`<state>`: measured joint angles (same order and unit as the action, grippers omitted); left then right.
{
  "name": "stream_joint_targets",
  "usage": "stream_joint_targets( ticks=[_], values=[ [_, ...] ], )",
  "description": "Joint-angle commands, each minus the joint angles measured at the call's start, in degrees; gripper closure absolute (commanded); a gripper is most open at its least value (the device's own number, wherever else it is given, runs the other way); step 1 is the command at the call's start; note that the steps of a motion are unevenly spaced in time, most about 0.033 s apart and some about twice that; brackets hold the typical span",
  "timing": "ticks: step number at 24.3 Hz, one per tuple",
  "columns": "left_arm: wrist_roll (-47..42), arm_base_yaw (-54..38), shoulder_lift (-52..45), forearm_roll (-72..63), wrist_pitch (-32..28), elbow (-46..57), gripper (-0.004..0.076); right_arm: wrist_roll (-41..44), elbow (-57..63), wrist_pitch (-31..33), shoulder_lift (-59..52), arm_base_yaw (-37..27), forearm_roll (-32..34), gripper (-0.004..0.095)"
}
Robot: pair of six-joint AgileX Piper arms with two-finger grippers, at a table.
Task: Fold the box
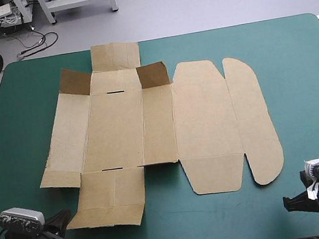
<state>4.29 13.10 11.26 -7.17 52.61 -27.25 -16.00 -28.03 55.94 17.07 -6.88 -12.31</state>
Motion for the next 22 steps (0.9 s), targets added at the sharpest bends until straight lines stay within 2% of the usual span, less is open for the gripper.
stream_joint_targets(
  ticks=[1,12,15,17,22],
  values=[
    [-0.5,0.0,0.8,-0.9,-3.8,-1.4,0.0733,-0.2,-2.0,-3.5,0.9,0.2,-0.5,0.0928],
    [-0.5,0.0,0.8,-0.9,-3.4,-1.4,0.0733,-0.2,-2.0,-3.5,0.9,0.2,-0.5,0.0928],
    [-0.6,0.0,1.8,-0.9,-0.7,-2.8,0.0733,-0.2,-2.0,-3.5,0.9,0.2,-0.5,0.0928],
    [-0.6,0.0,3.5,-0.9,1.3,-5.4,0.0733,-0.2,-2.0,-3.5,0.9,0.2,-0.5,0.0928],
    [-0.6,0.0,15.2,-1.6,5.0,-21.8,0.0733,-0.2,-2.0,-3.5,0.9,0.2,-0.5,0.0928]
  ],
)
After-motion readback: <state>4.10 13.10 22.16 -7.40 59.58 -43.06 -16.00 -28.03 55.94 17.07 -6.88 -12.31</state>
